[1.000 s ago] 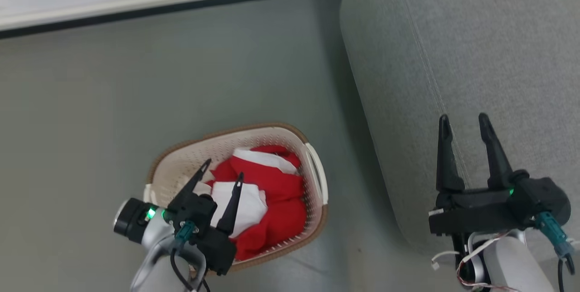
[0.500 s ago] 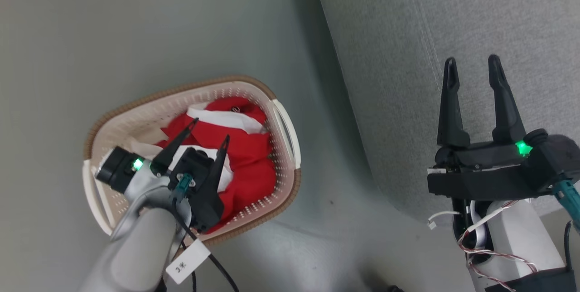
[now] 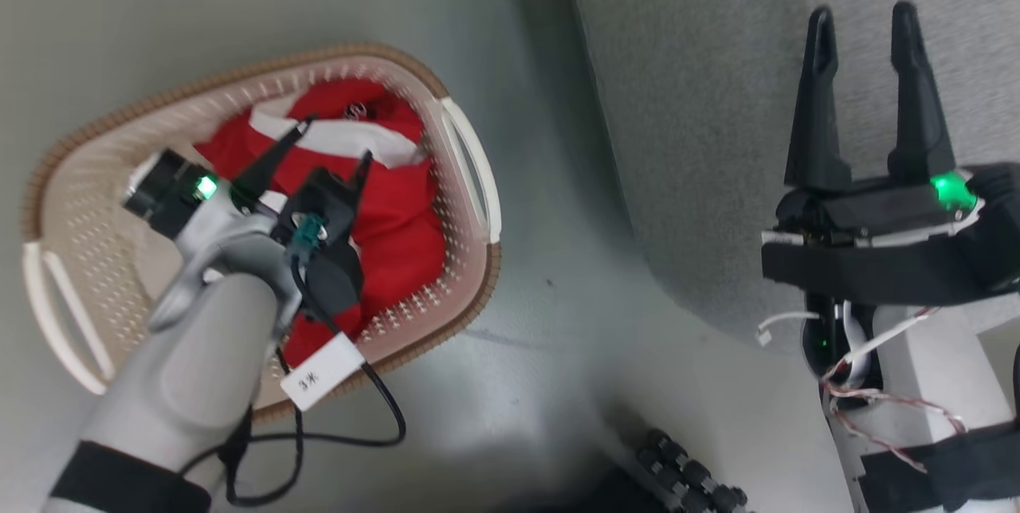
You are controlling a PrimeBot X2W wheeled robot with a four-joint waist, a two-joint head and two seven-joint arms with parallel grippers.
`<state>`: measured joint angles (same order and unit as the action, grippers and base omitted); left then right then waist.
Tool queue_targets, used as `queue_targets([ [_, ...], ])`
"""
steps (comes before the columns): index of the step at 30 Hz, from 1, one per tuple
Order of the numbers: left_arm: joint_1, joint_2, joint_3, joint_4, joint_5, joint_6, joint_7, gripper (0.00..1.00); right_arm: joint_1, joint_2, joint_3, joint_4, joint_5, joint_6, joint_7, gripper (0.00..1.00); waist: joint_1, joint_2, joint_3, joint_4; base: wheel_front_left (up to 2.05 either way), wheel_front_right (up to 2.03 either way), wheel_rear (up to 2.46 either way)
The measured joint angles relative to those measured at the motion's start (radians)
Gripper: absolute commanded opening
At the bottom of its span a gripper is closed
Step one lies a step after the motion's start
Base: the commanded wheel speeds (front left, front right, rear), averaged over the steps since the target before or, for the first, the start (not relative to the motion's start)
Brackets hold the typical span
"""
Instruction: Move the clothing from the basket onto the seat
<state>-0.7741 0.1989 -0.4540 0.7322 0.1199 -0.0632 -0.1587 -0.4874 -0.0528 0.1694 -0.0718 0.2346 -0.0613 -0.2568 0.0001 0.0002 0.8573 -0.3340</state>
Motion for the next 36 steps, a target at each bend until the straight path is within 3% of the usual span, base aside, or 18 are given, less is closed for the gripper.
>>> queue_targets([
  [9, -0.061, 0.018, 0.009, 0.069, 0.011, 0.004, 0.017, 1.0, -0.049, 0.002, 0.01, 0.018, 0.012, 0.0, 0.0, 1.0, 0.0, 0.0, 0.105, -0.032, 0.0, 0.0, 0.0],
  [16, -0.1, 0.012, 0.018, 0.112, 0.014, 0.033, 0.018, 1.0, -0.073, 0.003, 0.033, 0.028, 0.022, -0.01, 0.0, 1.0, 0.0, 0.0, 0.128, -0.05, 0.0, 0.0, 0.0],
  [17, -0.1, 0.009, 0.018, 0.119, 0.014, 0.037, 0.017, 0.51, -0.076, 0.002, 0.035, 0.032, 0.022, -0.01, 0.0, 1.0, -0.0001, 0.0, 0.126, -0.05, 0.0, 0.0, 0.0],
  [19, -0.1, 0.001, 0.017, 0.135, 0.014, 0.037, 0.017, 0.0, -0.077, 0.003, 0.037, 0.039, 0.023, -0.01, 0.0, 1.0, -0.0001, -0.0001, 0.12, -0.048, 0.0, 0.0, 0.0],
  [36, -0.092, -0.1, 0.027, 0.203, -0.043, 0.047, -0.064, 0.0, -0.076, 0.003, 0.002, 0.085, -0.001, -0.012, 0.0, 1.0, -0.0002, -0.0002, 0.012, 0.013, 0.0, 0.0, 0.0],
])
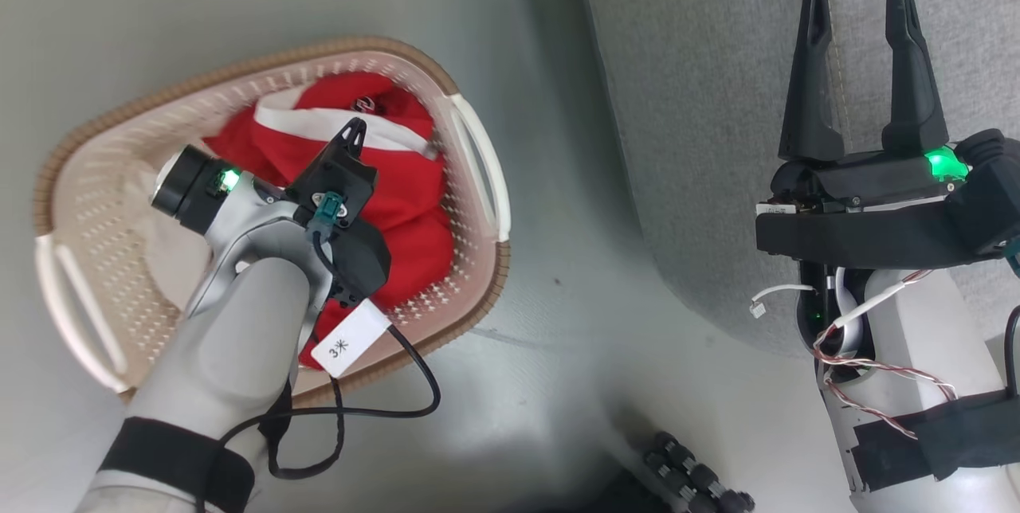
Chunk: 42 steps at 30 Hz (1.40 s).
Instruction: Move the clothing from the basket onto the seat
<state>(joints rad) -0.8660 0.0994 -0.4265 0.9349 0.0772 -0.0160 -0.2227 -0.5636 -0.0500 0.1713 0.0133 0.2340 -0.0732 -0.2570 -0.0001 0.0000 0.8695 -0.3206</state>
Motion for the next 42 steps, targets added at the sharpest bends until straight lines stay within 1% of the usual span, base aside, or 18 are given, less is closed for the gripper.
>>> queue_targets([
  [4, 0.017, -0.014, 0.015, 0.001, -0.023, 0.008, -0.013, 0.0, 0.003, 0.0, -0.006, 0.019, -0.007, 0.003, 0.0, 1.0, 0.0, 0.0, -0.025, 0.014, 0.0, 0.0, 0.0],
  [5, 0.022, -0.02, 0.022, 0.0, -0.029, 0.009, -0.018, 0.11, 0.004, 0.0, -0.008, 0.026, -0.01, 0.003, 0.0, 1.0, 0.0, 0.0, -0.035, 0.019, 0.0, 0.0, 0.0],
  [6, 0.028, -0.025, 0.029, -0.002, -0.04, 0.011, -0.02, 0.34, 0.006, 0.0, -0.011, 0.032, -0.016, 0.004, 0.0, 1.0, 0.0, 0.0, -0.045, 0.024, 0.0, 0.0, 0.0],
  [7, 0.033, -0.029, 0.034, -0.004, -0.055, 0.015, -0.021, 0.42, 0.008, -0.001, -0.014, 0.038, -0.021, 0.005, 0.0, 1.0, 0.0, 0.0, -0.055, 0.029, 0.0, 0.0, 0.0],
  [9, 0.042, -0.036, 0.045, -0.011, -0.078, 0.017, -0.027, 0.83, 0.015, -0.005, -0.021, 0.053, -0.026, 0.012, 0.0, 1.0, 0.0, 0.0, -0.077, 0.039, 0.0, 0.0, 0.0],
  [10, 0.047, -0.039, 0.053, -0.018, -0.086, 0.017, -0.027, 0.97, 0.021, -0.007, -0.023, 0.06, -0.03, 0.013, 0.0, 1.0, -0.0001, 0.0, -0.089, 0.045, 0.0, 0.0, 0.0],
  [11, 0.054, -0.042, 0.063, -0.026, -0.096, 0.017, -0.027, 1.0, 0.026, -0.01, -0.025, 0.067, -0.034, 0.014, 0.0, 1.0, 0.0, 0.0001, -0.101, 0.05, 0.0, 0.0, 0.0],
  [17, 0.113, -0.047, 0.101, -0.105, -0.171, 0.021, -0.03, 1.0, 0.037, -0.024, -0.032, 0.098, -0.043, 0.03, 0.0, 1.0, 0.0, 0.0, -0.179, 0.087, 0.0, 0.0, 0.0],
  [22, 0.177, -0.054, 0.129, -0.186, -0.214, 0.021, -0.03, 1.0, 0.069, -0.034, -0.036, 0.126, -0.05, 0.033, 0.0, 1.0, -0.0001, 0.0, -0.247, 0.122, 0.0, 0.0, 0.0],
  [26, 0.239, -0.054, 0.162, -0.248, -0.256, 0.031, -0.03, 1.0, 0.097, -0.034, -0.037, 0.147, -0.056, 0.039, 0.0, 1.0, -0.0001, 0.0, -0.303, 0.151, 0.0, 0.0, 0.0],
  [35, 0.392, -0.054, 0.231, -0.379, -0.3, 0.055, -0.03, 1.0, 0.181, -0.033, -0.027, 0.192, -0.06, 0.048, 0.0, 1.0, -0.0001, -0.0001, -0.439, 0.204, 0.0, 0.0, 0.0],
  [42, 0.519, -0.051, 0.276, -0.466, -0.305, 0.07, -0.03, 1.0, 0.259, -0.03, -0.015, 0.216, -0.06, 0.051, 0.0, 1.0, -0.0001, -0.0001, -0.546, 0.229, 0.0, 0.0, 0.0],
])
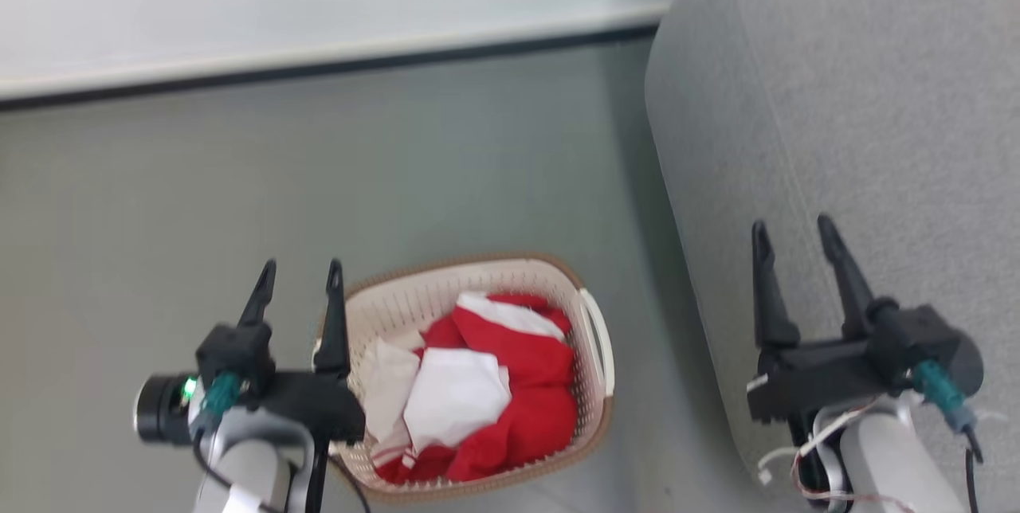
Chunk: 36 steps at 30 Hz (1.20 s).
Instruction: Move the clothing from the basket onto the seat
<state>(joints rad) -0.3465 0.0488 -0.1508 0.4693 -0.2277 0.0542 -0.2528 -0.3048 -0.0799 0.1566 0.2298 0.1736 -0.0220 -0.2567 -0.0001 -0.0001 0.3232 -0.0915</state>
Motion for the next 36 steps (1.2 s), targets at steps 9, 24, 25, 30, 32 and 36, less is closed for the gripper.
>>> queue_targets([
  [9, 0.168, 0.009, 0.027, -0.079, 0.0, 0.009, 0.0, 1.0, 0.106, 0.002, 0.007, 0.012, -0.004, 0.004, 0.0, 1.0, 0.0, 0.0, -0.139, 0.016, 0.0, 0.0, 0.0],
  [24, 0.354, 0.013, 0.057, -0.22, 0.002, 0.016, 0.0, 1.0, 0.26, 0.002, 0.01, -0.033, -0.006, 0.0, 0.0, 1.0, 0.0, 0.0, -0.314, 0.024, 0.0, 0.0, 0.0],
  [25, 0.365, 0.013, 0.057, -0.235, 0.002, 0.016, 0.0, 1.0, 0.273, 0.002, 0.01, -0.043, -0.006, 0.0, 0.0, 1.0, 0.0, 0.0, -0.323, 0.025, 0.0, 0.0, 0.0],
  [30, 0.376, 0.013, 0.059, -0.261, 0.003, 0.016, 0.0, 1.0, 0.279, 0.002, 0.01, -0.059, -0.006, 0.0, 0.0, 1.0, 0.0001, 0.0, -0.331, 0.024, 0.0, 0.0, 0.0],
  [32, 0.377, 0.013, 0.059, -0.271, 0.007, 0.016, 0.0, 1.0, 0.279, 0.002, 0.01, -0.063, -0.006, 0.0, 0.0, 1.0, 0.0001, 0.0001, -0.331, 0.024, 0.0, 0.0, 0.0],
  [36, 0.382, 0.013, 0.062, -0.285, 0.009, 0.016, 0.0, 1.0, 0.285, 0.002, 0.01, -0.071, -0.007, 0.0, 0.0, 1.0, 0.0001, 0.0001, -0.33, 0.025, 0.0, 0.0, 0.0],
])
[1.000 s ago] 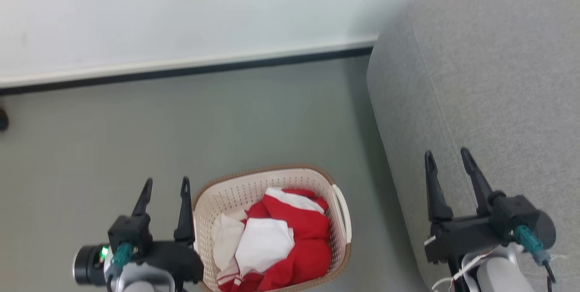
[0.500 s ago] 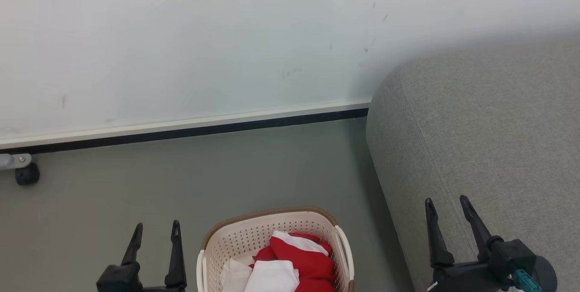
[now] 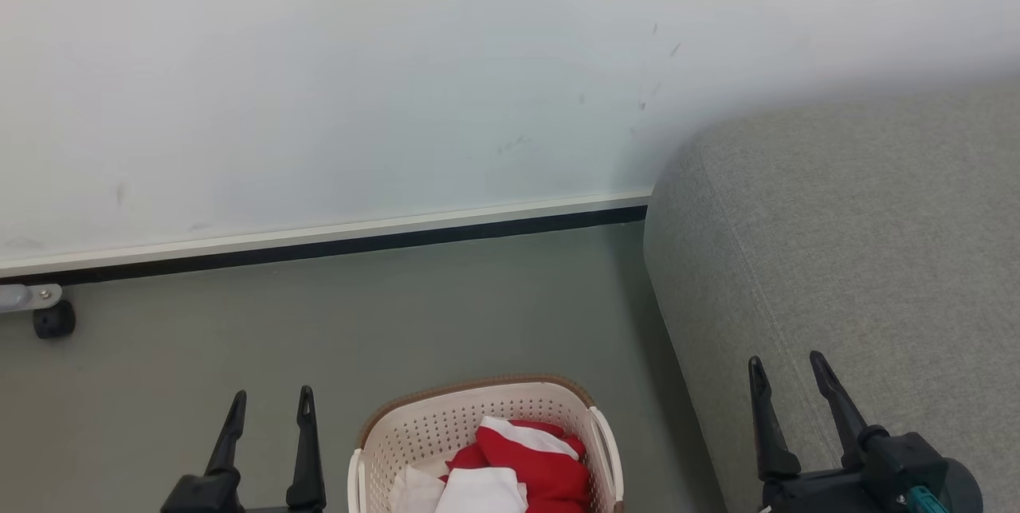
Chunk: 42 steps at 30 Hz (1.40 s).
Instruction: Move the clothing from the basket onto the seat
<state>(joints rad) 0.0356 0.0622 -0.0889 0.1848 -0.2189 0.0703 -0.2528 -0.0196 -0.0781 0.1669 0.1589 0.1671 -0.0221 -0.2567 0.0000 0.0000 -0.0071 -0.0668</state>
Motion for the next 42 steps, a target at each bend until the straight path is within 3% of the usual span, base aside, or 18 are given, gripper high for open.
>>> queue_targets([
  [20, 0.011, -0.001, -0.017, -0.057, 0.03, -0.001, 0.0, 1.0, -0.001, -0.001, -0.007, -0.053, -0.004, -0.001, 0.0, 1.0, 0.0, 0.0001, 0.077, -0.003, 0.0, 0.0, 0.0],
  [27, -0.071, -0.001, -0.062, -0.049, 0.05, -0.018, 0.0, 1.0, -0.062, -0.002, -0.026, -0.076, -0.004, -0.001, 0.0, 1.0, 0.0001, 0.0001, 0.147, -0.008, 0.0, 0.0, 0.0],
  [42, -0.303, -0.006, -0.195, 0.205, 0.157, -0.045, 0.069, 1.0, -0.212, -0.03, -0.068, -0.132, -0.003, -0.001, 0.0, 1.0, 0.0003, 0.0002, 0.35, -0.051, 0.0, 0.0, 0.0],
])
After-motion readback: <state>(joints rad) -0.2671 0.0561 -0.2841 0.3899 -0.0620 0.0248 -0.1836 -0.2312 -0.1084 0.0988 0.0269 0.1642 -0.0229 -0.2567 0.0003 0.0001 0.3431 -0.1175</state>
